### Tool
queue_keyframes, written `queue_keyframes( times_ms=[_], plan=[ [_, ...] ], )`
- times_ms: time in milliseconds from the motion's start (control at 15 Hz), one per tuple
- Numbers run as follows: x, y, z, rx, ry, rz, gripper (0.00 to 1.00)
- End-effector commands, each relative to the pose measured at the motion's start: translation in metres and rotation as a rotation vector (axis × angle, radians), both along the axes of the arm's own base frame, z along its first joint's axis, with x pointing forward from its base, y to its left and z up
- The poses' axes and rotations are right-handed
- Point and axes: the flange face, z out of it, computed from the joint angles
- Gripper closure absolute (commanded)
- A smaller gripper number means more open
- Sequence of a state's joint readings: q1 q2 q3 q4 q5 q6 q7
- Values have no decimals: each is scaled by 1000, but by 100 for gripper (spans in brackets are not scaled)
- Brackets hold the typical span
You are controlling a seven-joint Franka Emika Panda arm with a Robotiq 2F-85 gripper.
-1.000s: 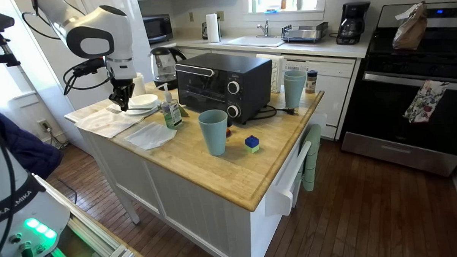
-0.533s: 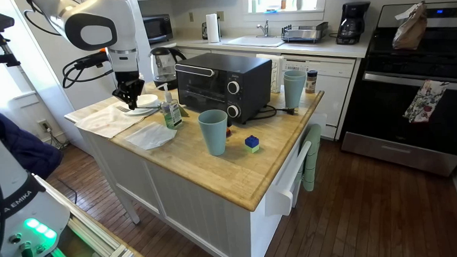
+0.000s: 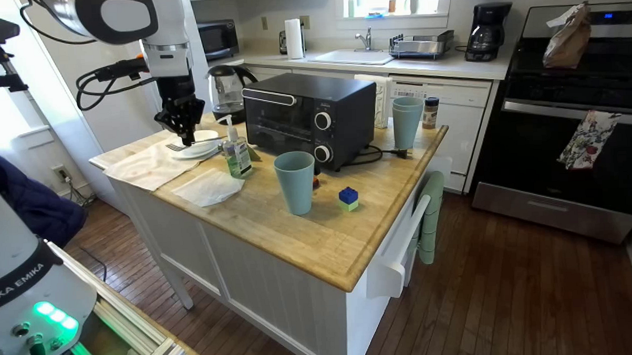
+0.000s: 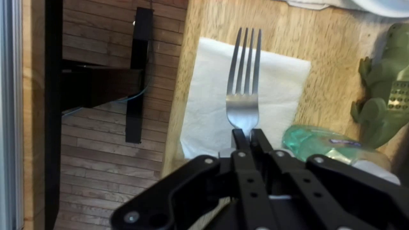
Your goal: Put the fork into the cup
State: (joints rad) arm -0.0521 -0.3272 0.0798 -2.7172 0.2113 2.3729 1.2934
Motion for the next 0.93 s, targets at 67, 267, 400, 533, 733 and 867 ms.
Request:
queue_keyframes(
  times_ms=[67,267,400,533,733,867],
  plan=[
    [-26,-40,36,-122,64,26,98],
    [-20,-41,33,-106,43,18,91],
    [-21,-44,39,-114,32,16,91],
    [-22,-44,39,-115,32,16,91],
    [-23,-54,44,-150,27,21,98],
    [-25,-63,49,-194,29,34,98]
  ],
)
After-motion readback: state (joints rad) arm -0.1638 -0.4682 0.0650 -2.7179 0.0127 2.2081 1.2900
